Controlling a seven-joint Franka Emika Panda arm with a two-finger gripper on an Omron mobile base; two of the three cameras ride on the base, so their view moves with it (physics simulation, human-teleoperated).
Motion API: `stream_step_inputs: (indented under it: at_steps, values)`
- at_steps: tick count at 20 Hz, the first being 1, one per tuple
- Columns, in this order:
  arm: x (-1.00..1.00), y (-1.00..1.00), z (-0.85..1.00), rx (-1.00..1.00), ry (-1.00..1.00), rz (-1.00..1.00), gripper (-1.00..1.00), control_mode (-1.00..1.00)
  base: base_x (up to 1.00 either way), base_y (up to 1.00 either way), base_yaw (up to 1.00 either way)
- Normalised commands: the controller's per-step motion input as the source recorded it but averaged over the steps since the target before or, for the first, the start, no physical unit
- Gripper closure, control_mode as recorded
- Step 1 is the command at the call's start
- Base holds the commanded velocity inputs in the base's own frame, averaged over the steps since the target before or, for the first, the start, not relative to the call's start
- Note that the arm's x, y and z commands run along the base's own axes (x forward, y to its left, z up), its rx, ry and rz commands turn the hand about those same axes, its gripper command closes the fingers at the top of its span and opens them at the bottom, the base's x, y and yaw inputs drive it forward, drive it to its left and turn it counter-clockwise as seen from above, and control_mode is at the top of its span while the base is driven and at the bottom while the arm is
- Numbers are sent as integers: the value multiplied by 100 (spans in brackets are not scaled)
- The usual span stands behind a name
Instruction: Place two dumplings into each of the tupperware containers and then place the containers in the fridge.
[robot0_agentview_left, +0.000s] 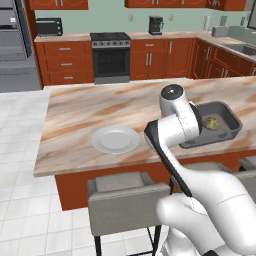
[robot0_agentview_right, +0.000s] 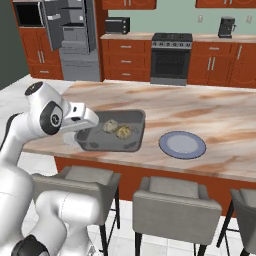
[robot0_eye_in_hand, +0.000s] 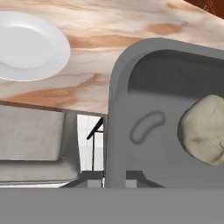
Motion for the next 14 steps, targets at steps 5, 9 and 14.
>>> stream_step_inputs:
  at_steps: [5, 9, 14]
  values:
    - [-26, 10, 0, 0, 6, 13, 100, -100, 0, 0, 0]
    - [-34, 11, -1, 0, 1, 1, 100, -100, 0, 0, 0]
    - [-15, 13, -15, 0, 0, 5, 100, -100, 0, 0, 0]
